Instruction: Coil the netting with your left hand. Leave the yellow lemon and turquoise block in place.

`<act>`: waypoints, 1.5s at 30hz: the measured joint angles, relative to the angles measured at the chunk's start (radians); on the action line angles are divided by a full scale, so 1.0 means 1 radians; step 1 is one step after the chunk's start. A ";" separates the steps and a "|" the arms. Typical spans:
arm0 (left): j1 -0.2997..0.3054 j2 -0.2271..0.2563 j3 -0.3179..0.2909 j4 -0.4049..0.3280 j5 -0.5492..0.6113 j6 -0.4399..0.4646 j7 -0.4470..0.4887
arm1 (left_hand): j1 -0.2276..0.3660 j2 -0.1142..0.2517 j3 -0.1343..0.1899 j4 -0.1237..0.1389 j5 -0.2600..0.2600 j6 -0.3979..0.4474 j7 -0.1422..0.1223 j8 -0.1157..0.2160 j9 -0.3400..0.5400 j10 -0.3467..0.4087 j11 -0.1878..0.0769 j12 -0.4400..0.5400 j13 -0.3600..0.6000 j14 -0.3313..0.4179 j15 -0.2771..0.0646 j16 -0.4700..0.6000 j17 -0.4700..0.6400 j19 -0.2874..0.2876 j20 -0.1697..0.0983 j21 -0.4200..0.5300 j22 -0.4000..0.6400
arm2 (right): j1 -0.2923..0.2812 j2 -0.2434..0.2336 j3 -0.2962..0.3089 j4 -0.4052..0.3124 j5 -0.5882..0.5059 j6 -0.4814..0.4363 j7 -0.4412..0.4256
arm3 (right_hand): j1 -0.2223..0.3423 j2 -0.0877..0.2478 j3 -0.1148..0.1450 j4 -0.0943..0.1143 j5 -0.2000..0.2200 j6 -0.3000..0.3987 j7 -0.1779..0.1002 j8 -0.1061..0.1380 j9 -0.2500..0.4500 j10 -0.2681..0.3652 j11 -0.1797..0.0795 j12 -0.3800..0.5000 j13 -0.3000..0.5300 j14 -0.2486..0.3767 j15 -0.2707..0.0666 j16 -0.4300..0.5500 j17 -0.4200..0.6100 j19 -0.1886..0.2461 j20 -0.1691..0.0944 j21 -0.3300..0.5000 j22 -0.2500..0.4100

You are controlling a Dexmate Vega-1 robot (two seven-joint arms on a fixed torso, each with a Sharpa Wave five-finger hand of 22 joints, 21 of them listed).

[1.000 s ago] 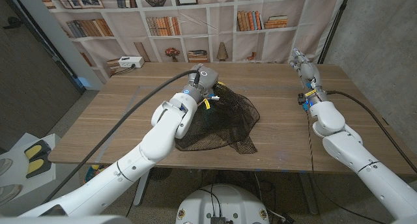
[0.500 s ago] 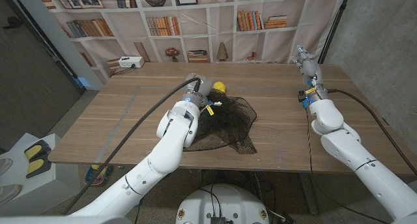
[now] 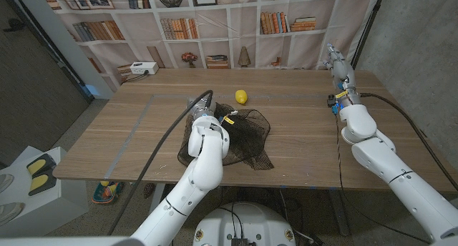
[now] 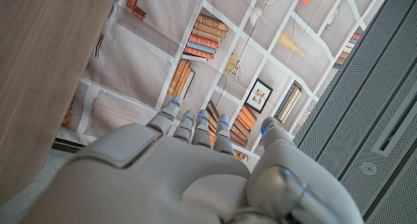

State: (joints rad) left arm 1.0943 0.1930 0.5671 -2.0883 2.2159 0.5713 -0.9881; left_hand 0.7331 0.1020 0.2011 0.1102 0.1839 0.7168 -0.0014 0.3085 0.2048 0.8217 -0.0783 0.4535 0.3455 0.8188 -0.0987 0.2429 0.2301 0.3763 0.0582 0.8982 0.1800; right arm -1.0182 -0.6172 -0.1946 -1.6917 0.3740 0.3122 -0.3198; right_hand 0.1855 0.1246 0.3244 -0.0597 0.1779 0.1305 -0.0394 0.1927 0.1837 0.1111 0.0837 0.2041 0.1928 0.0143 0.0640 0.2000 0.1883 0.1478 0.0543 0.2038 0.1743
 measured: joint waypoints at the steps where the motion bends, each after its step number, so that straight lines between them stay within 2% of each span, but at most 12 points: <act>1: 0.002 -0.021 -0.013 0.009 0.007 0.006 -0.025 | -0.056 -0.022 -0.026 0.024 0.002 -0.038 0.006 -0.022 -0.003 -0.024 0.023 -0.029 -0.015 -0.008 0.008 -0.006 -0.011 0.003 0.010 -0.008 -0.002 | 0.001 0.000 0.000 -0.001 -0.002 -0.001 -0.002 | 0.000 0.000 0.000 0.000 0.000 0.000 0.000 0.000 0.000 0.000 0.000 0.000 0.000 0.000 0.000 0.000 0.000 0.003 -0.003 0.000 0.000; 6: 0.003 -0.093 -0.061 0.041 0.019 0.016 -0.115 | -0.251 -0.113 -0.145 0.061 0.037 -0.169 0.041 -0.095 -0.005 -0.091 0.094 -0.119 -0.070 -0.055 0.054 -0.018 -0.034 0.020 0.037 -0.058 -0.008 | 0.002 0.001 0.001 -0.005 -0.009 -0.001 -0.008 | -0.003 0.003 0.000 0.000 0.000 0.000 0.000 0.000 0.000 0.000 0.000 0.000 0.000 0.000 0.000 0.004 0.005 0.005 -0.004 0.000 0.000; 13: -0.019 -0.139 -0.111 0.076 -0.010 0.008 -0.244 | -0.449 -0.131 -0.247 0.074 0.086 -0.213 0.095 -0.109 -0.010 -0.085 0.152 -0.163 -0.113 -0.057 0.097 -0.017 -0.040 0.046 0.065 -0.114 -0.005 | 0.001 0.006 0.004 -0.009 -0.018 0.003 -0.019 | -0.011 -0.003 -0.004 0.004 0.000 0.004 -0.004 0.000 0.000 0.000 0.000 0.000 0.000 0.006 -0.002 0.004 0.005 0.013 0.002 0.000 0.000; 18: -0.036 -0.164 -0.145 0.097 -0.042 -0.013 -0.316 | -0.566 -0.138 -0.316 0.068 0.120 -0.256 0.092 -0.118 -0.011 -0.104 0.178 -0.202 -0.133 -0.097 0.119 -0.031 -0.040 0.028 0.085 -0.161 -0.005 | -0.006 0.009 0.009 -0.013 -0.024 0.010 -0.027 | -0.012 -0.004 -0.004 0.004 0.000 0.005 -0.005 0.000 0.000 0.000 0.000 0.000 0.000 0.011 0.000 0.004 0.005 0.015 -0.001 0.000 0.000; 24: -0.044 -0.159 -0.146 0.097 -0.058 -0.017 -0.336 | -0.610 -0.103 -0.371 0.039 0.166 -0.429 0.045 -0.128 -0.013 -0.288 0.174 -0.266 -0.140 -0.283 0.151 -0.058 -0.039 -0.094 0.120 -0.263 0.001 | -0.014 0.012 0.015 -0.017 -0.028 0.014 -0.035 | -0.012 -0.004 0.000 0.009 0.000 0.005 -0.005 0.000 0.000 0.000 0.000 0.000 0.000 0.011 0.000 0.004 0.005 0.015 -0.001 0.000 0.000; 28: -0.041 -0.142 -0.132 0.078 -0.063 -0.005 -0.310 | -0.533 -0.043 -0.352 0.002 0.167 -0.516 0.031 -0.120 -0.009 -0.454 0.166 -0.269 -0.122 -0.449 0.172 -0.062 -0.039 -0.202 0.130 -0.339 0.005 | -0.018 0.014 0.017 -0.019 -0.030 0.017 -0.039 | -0.012 -0.004 0.000 0.009 0.000 0.005 -0.005 0.000 0.000 0.008 0.007 0.000 0.000 0.011 0.000 0.004 0.005 0.015 -0.001 0.000 0.000; 33: -0.017 -0.106 -0.101 0.035 -0.065 0.009 -0.257 | -0.398 0.035 -0.300 -0.053 0.097 -0.728 0.010 -0.124 0.018 -0.767 0.160 -0.227 -0.026 -0.775 0.223 -0.062 -0.001 -0.509 0.141 -0.494 0.025 | -0.023 0.016 0.021 -0.022 -0.033 0.020 -0.044 | -0.014 -0.006 0.000 0.009 0.000 0.005 -0.005 0.000 0.000 0.013 0.002 0.000 0.000 0.011 0.000 0.004 0.005 0.015 -0.001 0.000 0.000; 37: 0.003 -0.082 -0.081 0.001 -0.065 0.015 -0.197 | -0.356 0.070 -0.243 -0.055 0.048 -0.880 -0.010 -0.117 0.065 -0.964 0.178 -0.164 0.114 -0.970 0.261 -0.047 0.064 -0.548 0.150 -0.573 0.053 | -0.027 0.017 0.023 -0.024 -0.034 0.021 -0.046 | -0.015 -0.007 0.000 0.009 0.000 0.005 -0.005 0.000 0.000 0.013 0.002 0.000 0.000 0.011 0.000 0.004 0.002 0.015 -0.001 0.000 0.000; 38: 0.013 -0.072 -0.073 -0.014 -0.065 0.015 -0.197 | -0.356 0.070 -0.231 -0.054 0.041 -0.884 -0.015 -0.116 0.077 -0.981 0.182 -0.148 0.147 -0.981 0.267 -0.041 0.080 -0.549 0.151 -0.582 0.059 | -0.027 0.017 0.023 -0.024 -0.034 0.022 -0.047 | -0.015 -0.007 0.000 0.009 0.000 0.005 -0.005 0.000 0.000 0.013 0.002 0.000 0.000 0.011 0.000 0.004 0.002 0.015 -0.001 0.000 0.000; 39: 0.022 -0.064 -0.067 -0.025 -0.066 0.022 -0.097 | -0.348 0.067 -0.221 -0.053 0.035 -0.887 -0.018 -0.116 0.088 -0.987 0.182 -0.132 0.177 -0.984 0.269 -0.034 0.093 -0.548 0.151 -0.587 0.065 | -0.033 0.019 0.027 -0.026 -0.034 0.022 -0.048 | -0.015 -0.007 0.000 0.009 0.000 0.005 -0.005 0.000 0.000 0.013 0.002 0.000 0.000 0.011 0.000 0.004 0.002 0.015 -0.001 0.000 0.000; 41: 0.039 -0.048 -0.059 -0.047 -0.066 0.022 -0.097 | -0.345 0.064 -0.210 -0.054 0.031 -0.887 -0.018 -0.108 0.102 -0.992 0.181 -0.102 0.217 -0.989 0.266 -0.021 0.111 -0.548 0.151 -0.587 0.075 | -0.033 0.019 0.027 -0.026 -0.034 0.023 -0.049 | -0.016 -0.008 0.000 0.009 0.000 0.005 -0.005 0.000 0.000 0.013 0.002 0.000 0.000 0.011 0.000 0.004 0.002 0.015 -0.001 0.000 0.000; 45: 0.077 0.002 -0.050 -0.094 -0.127 0.037 0.061 | -0.302 0.028 -0.187 -0.084 0.022 -0.889 -0.027 -0.072 0.108 -0.964 0.123 -0.010 0.267 -0.916 0.218 0.022 0.128 -0.548 0.151 -0.533 0.092 | -0.039 0.021 0.031 -0.030 -0.034 0.025 -0.050 | -0.016 -0.008 0.000 0.008 0.000 0.009 -0.009 0.000 0.000 0.013 0.002 0.000 0.000 0.011 0.000 0.004 0.002 0.015 -0.001 0.000 0.000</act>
State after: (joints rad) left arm 1.1711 0.1950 0.5167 -2.1818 2.0892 0.6081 -0.9274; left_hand 0.4315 0.1302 0.0143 0.0263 0.2056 -0.1718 -0.0289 0.2367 0.3125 -0.1420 0.0446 0.4439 0.6125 -0.0973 0.1196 0.2648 0.3585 -0.1721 0.2088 0.3649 0.2715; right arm -1.0577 -0.5962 -0.1638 -1.7213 0.3402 0.3372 -0.3700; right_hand 0.1693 0.1164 0.3241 -0.0512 0.1779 0.1398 -0.0486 0.1927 0.1837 0.1238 0.0856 0.2041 0.1928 0.0249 0.0641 0.2040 0.1905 0.1627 0.0537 0.2038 0.1743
